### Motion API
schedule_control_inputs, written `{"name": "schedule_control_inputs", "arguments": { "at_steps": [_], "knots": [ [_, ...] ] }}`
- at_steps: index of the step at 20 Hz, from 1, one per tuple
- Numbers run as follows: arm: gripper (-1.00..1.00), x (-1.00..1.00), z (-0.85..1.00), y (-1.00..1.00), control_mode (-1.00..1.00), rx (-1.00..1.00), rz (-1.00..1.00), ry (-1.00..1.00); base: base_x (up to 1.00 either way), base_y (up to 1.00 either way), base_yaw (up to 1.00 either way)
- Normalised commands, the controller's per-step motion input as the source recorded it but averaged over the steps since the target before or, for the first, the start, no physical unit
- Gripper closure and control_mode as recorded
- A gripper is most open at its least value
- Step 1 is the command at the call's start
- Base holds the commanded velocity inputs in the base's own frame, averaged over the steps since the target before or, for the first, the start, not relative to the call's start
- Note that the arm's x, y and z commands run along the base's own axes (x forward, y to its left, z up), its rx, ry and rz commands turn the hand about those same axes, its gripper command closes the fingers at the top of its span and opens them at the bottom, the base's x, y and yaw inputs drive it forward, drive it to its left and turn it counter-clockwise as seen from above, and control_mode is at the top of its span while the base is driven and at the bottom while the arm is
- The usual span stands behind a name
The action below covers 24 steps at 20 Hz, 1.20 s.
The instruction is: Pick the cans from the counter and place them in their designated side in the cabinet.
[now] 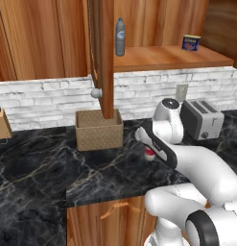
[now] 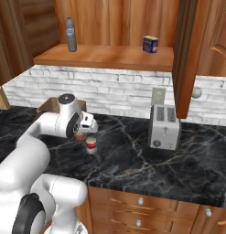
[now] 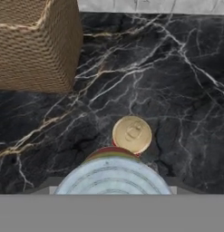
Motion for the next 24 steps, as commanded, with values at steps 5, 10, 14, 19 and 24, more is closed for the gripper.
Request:
{"name": "schedule_control_inputs", "arguments": {
  "at_steps": [5, 10, 14, 19, 24],
  "knots": [
    [1.0, -0.01, 0.42, -0.12, -1.0, 0.0, 0.0, -0.07, 0.0, 0.0, 0.0],
    [1.0, -0.01, 0.42, -0.19, -1.0, 0.0, 0.0, -0.09, 0.0, 0.0, 0.0],
    [1.0, -0.04, 0.32, -0.2, -1.0, -0.01, 0.0, -0.15, 0.0, 0.0, 0.0],
    [1.0, -0.05, 0.29, -0.2, -1.0, -0.01, 0.0, -0.15, 0.0, 0.0, 0.0],
    [1.0, -0.14, 0.31, -0.23, -1.0, -0.01, 0.0, -0.08, 0.0, 0.0, 0.0]
  ]
}}
